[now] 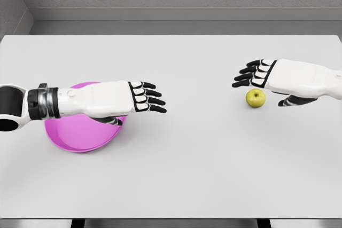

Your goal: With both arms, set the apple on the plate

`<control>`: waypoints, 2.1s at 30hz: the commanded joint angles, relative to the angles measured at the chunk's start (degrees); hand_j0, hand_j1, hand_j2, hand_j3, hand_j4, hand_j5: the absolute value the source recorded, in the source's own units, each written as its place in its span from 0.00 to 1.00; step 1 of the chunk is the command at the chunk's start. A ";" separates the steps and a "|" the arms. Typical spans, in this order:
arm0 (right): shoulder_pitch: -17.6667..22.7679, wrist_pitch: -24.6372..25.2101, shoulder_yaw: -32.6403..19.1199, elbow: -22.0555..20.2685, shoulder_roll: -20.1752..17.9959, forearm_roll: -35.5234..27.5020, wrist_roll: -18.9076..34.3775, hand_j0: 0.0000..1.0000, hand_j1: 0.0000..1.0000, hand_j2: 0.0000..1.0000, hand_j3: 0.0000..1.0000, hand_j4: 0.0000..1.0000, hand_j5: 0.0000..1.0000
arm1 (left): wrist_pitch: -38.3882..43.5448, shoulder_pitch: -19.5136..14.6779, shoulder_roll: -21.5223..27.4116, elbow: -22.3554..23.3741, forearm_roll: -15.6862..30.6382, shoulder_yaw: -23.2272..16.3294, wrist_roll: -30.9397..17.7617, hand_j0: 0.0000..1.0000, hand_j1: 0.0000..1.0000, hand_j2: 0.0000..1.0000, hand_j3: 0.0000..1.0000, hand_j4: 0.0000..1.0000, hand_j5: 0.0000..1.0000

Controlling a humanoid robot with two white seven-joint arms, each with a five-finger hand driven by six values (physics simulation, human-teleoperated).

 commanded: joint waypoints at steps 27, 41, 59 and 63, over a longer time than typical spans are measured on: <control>-2.81 0.12 4.81 16.36 7.02 -25.93 9.79 1.00 1.00 1.00 1.00 1.00 1.00 | 0.03 -0.09 -0.31 0.06 0.29 -0.08 -0.24 1.00 1.00 1.00 1.00 1.00 1.00; -3.78 0.12 7.72 22.78 11.59 -21.18 9.79 1.00 1.00 1.00 1.00 1.00 1.00 | 0.03 0.00 -0.40 0.59 0.29 -0.69 -1.20 1.00 1.00 1.00 1.00 1.00 1.00; -5.19 0.12 8.42 34.20 15.55 -14.94 9.79 1.00 1.00 1.00 1.00 1.00 1.00 | 0.03 0.00 -0.57 0.59 0.20 -0.78 -1.55 1.00 1.00 1.00 1.00 1.00 1.00; -5.45 0.12 8.42 35.70 15.63 -14.85 9.79 1.00 1.00 1.00 1.00 1.00 1.00 | 0.03 0.00 -0.57 0.59 0.20 -0.78 -1.55 1.00 1.00 1.00 1.00 1.00 1.00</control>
